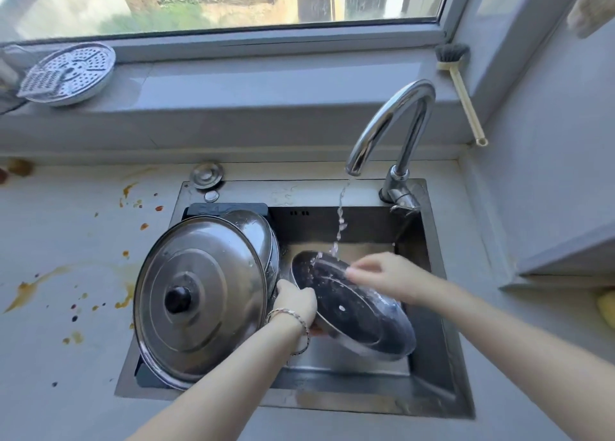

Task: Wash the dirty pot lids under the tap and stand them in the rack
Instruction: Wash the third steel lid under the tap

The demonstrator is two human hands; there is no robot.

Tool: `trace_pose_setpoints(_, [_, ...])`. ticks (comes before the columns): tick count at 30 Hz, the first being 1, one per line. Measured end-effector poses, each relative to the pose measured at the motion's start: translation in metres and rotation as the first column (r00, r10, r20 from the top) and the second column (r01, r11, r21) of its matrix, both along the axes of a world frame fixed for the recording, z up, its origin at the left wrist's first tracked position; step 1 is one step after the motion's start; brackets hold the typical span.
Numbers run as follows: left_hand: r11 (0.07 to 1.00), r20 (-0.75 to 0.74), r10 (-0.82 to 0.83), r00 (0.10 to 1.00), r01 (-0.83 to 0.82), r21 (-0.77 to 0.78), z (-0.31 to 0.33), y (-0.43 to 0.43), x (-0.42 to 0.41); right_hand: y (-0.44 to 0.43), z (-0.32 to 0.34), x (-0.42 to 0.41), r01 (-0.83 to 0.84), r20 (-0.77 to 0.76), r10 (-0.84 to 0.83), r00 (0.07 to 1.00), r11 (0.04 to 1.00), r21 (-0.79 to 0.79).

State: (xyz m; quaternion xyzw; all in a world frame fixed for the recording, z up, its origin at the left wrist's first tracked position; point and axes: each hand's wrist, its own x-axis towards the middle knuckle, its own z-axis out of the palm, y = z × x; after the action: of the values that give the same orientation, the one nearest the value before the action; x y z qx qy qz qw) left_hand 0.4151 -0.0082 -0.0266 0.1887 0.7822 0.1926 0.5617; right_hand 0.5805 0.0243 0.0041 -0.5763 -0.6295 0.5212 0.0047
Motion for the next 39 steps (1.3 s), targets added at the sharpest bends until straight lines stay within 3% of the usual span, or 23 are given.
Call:
trace_pose_setpoints(2, [0.992, 0.094, 0.126, 0.988, -0.126, -0.012, 0.004, 0.004, 0.004, -0.033, 0.007, -0.004, -0.232, 0.058, 0.234, 0.971, 0.972, -0.04])
trace_pose_setpoints(3, [0.99, 0.109, 0.139, 0.984, -0.139, -0.007, 0.008, 0.005, 0.005, -0.045, 0.005, -0.004, -0.303, 0.119, 0.299, 0.947, 0.953, 0.02])
trace_pose_setpoints(5, [0.985, 0.182, 0.169, 0.969, -0.175, 0.016, 0.015, 0.005, 0.009, -0.058, -0.003, -0.002, -0.319, 0.226, 0.266, 0.937, 0.916, 0.243])
trace_pose_setpoints(7, [0.987, 0.256, 0.143, 0.956, -0.158, 0.039, 0.028, 0.004, 0.014, -0.062, -0.001, 0.003, -0.164, 0.196, 0.088, 0.977, 0.896, 0.413])
trace_pose_setpoints(10, [0.992, 0.263, -0.068, 0.962, 0.037, 0.124, 0.047, 0.001, 0.017, -0.054, 0.002, 0.019, 0.048, 0.067, -0.089, 0.994, 0.886, 0.461])
trace_pose_setpoints(13, [0.962, 0.122, -0.199, 0.972, 0.17, 0.215, 0.051, -0.008, 0.011, -0.043, 0.005, 0.031, 0.284, -0.076, -0.276, 0.958, 0.882, 0.377])
trace_pose_setpoints(17, [0.953, 0.022, -0.231, 0.973, 0.222, 0.205, 0.048, -0.028, 0.0, -0.036, 0.005, 0.039, 0.578, -0.191, -0.547, 0.815, 0.79, 0.205])
trace_pose_setpoints(20, [0.96, -0.003, -0.213, 0.977, 0.209, 0.188, 0.045, -0.041, -0.005, -0.036, 0.0, 0.045, 0.686, -0.214, -0.655, 0.725, 0.715, 0.135])
trace_pose_setpoints(22, [0.967, -0.007, -0.189, 0.982, 0.187, 0.176, 0.043, -0.047, -0.007, -0.037, -0.004, 0.046, 0.697, -0.173, -0.676, 0.716, 0.708, 0.118])
trace_pose_setpoints(27, [0.97, -0.044, -0.124, 0.991, 0.131, 0.204, 0.041, -0.058, -0.011, -0.04, 0.008, 0.04, 0.609, -0.186, -0.583, 0.791, 0.781, 0.138])
trace_pose_setpoints(32, [0.935, -0.085, -0.08, 0.993, 0.105, 0.338, 0.05, -0.062, -0.029, -0.048, 0.067, 0.011, 0.213, -0.205, -0.144, 0.968, 0.903, 0.372])
trace_pose_setpoints(35, [0.894, -0.108, -0.027, 0.994, 0.073, 0.441, 0.061, -0.059, -0.053, -0.047, 0.108, -0.013, 0.232, -0.381, -0.071, 0.922, 0.889, 0.396])
trace_pose_setpoints(39, [0.823, -0.108, 0.043, 0.993, 0.026, 0.568, 0.073, -0.051, -0.101, -0.038, 0.144, -0.055, 0.428, -0.636, -0.138, 0.759, 0.843, 0.327])
